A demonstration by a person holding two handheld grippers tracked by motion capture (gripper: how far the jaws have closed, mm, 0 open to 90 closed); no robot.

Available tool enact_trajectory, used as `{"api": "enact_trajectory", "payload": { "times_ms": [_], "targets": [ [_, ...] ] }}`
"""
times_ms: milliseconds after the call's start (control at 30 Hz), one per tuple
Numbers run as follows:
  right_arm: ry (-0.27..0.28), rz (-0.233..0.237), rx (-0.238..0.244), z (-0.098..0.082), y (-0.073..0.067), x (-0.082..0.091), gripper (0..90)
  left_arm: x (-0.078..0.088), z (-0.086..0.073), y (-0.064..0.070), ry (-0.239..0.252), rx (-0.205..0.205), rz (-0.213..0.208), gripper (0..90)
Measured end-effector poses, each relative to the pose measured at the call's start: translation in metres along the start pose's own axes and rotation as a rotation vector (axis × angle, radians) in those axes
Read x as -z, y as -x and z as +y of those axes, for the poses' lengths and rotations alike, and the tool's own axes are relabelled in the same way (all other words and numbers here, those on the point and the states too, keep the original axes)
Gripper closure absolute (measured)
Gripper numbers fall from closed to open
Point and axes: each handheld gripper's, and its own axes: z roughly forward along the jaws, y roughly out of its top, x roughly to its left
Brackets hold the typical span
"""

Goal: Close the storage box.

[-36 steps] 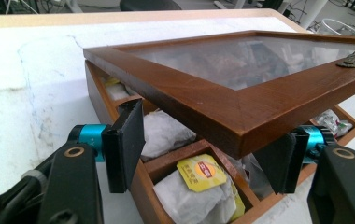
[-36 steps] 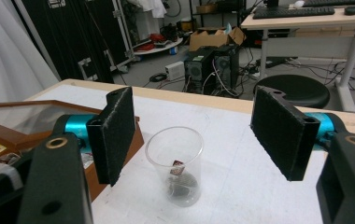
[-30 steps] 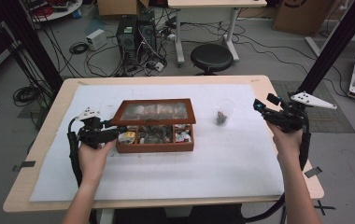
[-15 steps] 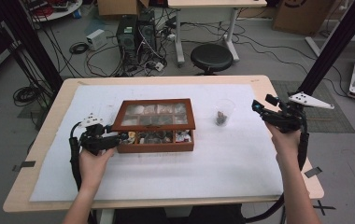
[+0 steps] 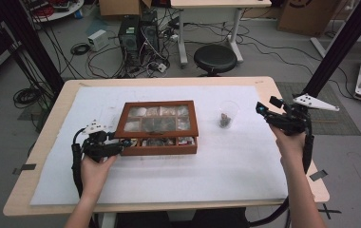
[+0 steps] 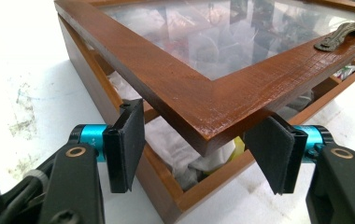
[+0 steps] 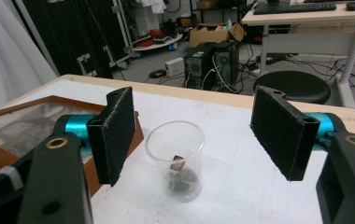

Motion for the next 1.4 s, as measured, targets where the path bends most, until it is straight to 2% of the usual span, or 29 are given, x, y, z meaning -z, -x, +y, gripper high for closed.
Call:
{"api": "enact_trajectory", "payload": {
  "times_ms": [533,767,1400],
  "targets": [
    [-0.001,-0.002,0.003,-0.001,0.001,0.001,31.7,0.004,-0.009,0.005,-0.035,-0.016,0.023,37.9],
    [-0.006,0.000,0.001,-0.002,0.002,-0.001,31.7,0.003,-0.014,0.006,-0.066,-0.027,0.035,38.0],
    [-0.009,0.001,-0.002,-0.003,0.004,-0.002,31.7,0.001,-0.019,0.006,-0.087,-0.023,0.041,37.2]
  ]
}}
